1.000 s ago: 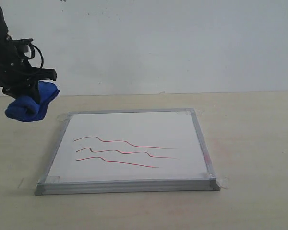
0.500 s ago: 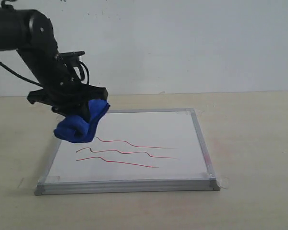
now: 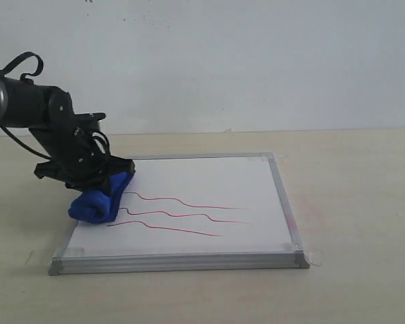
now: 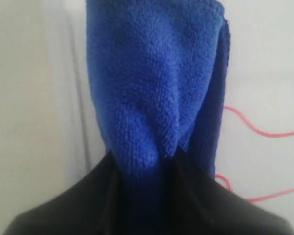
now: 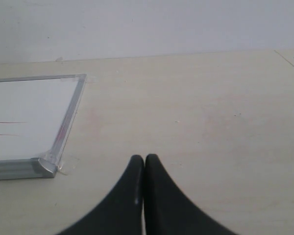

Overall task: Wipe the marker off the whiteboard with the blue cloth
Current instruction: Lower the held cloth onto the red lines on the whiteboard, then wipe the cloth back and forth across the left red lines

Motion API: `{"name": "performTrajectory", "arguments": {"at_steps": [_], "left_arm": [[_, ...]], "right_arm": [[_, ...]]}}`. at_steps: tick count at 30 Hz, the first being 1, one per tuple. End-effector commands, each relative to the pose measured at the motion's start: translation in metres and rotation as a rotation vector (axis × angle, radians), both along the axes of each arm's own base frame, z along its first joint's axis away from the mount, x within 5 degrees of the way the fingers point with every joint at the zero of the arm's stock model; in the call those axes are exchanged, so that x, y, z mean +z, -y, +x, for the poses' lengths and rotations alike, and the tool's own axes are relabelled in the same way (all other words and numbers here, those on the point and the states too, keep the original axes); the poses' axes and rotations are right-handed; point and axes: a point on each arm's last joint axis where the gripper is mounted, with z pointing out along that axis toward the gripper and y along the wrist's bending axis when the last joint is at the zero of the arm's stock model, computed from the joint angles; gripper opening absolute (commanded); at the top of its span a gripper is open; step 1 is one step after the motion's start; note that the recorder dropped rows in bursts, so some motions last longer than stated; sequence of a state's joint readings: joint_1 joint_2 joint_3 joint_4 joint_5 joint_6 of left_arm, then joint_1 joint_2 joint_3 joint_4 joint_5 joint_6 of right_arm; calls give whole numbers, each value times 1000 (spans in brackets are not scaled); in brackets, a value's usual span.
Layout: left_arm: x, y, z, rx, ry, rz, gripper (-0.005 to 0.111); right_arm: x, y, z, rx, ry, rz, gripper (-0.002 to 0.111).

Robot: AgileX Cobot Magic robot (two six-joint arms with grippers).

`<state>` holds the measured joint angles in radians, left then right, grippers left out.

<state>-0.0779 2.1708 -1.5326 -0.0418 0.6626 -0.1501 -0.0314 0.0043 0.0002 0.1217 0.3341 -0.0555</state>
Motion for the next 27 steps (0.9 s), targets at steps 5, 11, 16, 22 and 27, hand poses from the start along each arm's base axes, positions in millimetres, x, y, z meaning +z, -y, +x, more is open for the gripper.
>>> {"name": "performTrajectory", "arguments": {"at_steps": [5,11,16,22,27], "left_arm": [[-8,-14,-4,32,-70,-59,4],[-14,14,2,60,-14,-117,4],[-25,52,-1,-7,-15,-171,4],[-40,67,-3,-109,-19,-117,4],[-35,29,7,-27,-3,-48,4]], "right_arm": [[1,0,0,-5,8,-3,0],[1,0,0,-5,8,-3,0],[1,0,0,-5,8,-3,0],[1,0,0,-5,8,-3,0],[1,0,0,-5,8,-3,0]]}}
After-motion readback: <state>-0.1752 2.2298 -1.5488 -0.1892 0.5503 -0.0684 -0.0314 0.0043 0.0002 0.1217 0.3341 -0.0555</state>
